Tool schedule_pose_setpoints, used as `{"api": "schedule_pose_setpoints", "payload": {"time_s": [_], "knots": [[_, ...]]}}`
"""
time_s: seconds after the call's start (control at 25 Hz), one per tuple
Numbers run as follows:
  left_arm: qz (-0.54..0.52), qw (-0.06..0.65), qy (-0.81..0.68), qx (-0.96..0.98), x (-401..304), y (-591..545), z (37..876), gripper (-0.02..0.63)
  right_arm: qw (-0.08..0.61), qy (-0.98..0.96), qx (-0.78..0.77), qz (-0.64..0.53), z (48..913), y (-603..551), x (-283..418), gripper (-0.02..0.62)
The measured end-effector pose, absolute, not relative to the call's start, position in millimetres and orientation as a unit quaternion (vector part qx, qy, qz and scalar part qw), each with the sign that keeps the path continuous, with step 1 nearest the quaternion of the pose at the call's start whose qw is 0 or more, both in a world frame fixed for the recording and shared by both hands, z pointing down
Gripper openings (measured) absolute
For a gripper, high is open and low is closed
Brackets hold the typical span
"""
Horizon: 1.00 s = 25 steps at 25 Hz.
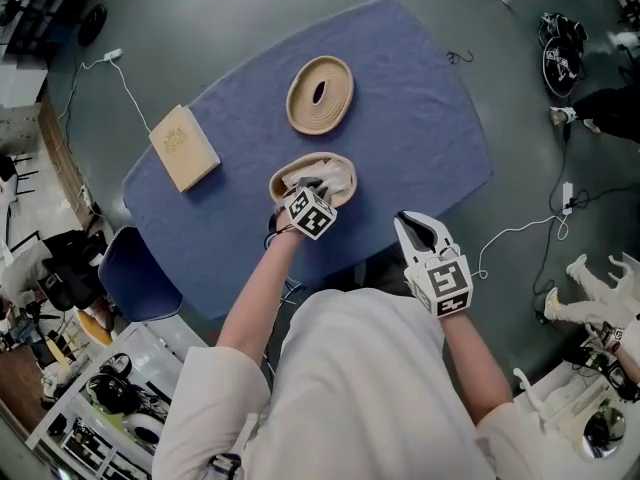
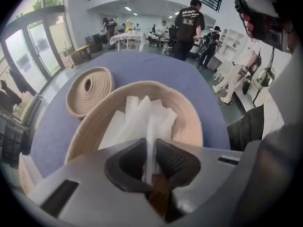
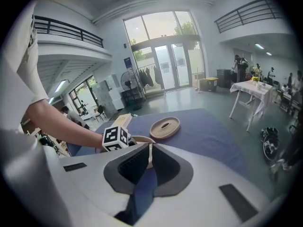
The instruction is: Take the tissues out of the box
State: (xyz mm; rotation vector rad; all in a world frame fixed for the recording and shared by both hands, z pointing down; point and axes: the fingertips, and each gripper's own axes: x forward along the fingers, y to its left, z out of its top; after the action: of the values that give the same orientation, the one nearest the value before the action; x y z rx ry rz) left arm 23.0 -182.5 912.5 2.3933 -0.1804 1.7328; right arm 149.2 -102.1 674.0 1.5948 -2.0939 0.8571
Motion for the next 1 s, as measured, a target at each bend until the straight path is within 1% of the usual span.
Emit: {"api": "schedule_pose_setpoints", "payload": {"time_s": [0.08, 0.16, 0.6, 1.0], "knots": [[0.586, 0.088, -0.057, 0.804, 21.8, -182.4, 916.1, 0.026, 0.188, -0.744, 0.564, 0.306, 676.6, -101.1, 148.0, 0.043], [0.58, 0.091, -0.05, 0.808, 21.9, -180.6, 912.6, 0.015, 0.189, -0.743, 0.563, 0.307, 677.6, -100.9, 149.0, 0.043], [0.53, 0.099, -0.067, 0.84, 20.8, -179.2, 874.0, 0.012, 0.183, -0.747, 0.562, 0.304, 673.8, -110.5, 150.3, 0.043], [0.47, 0.095, -0.125, 0.869, 10.1, -182.0, 822.0, 0.012, 0.183, -0.761, 0.55, 0.291, 662.6, -112.5, 144.1, 0.043]]}}
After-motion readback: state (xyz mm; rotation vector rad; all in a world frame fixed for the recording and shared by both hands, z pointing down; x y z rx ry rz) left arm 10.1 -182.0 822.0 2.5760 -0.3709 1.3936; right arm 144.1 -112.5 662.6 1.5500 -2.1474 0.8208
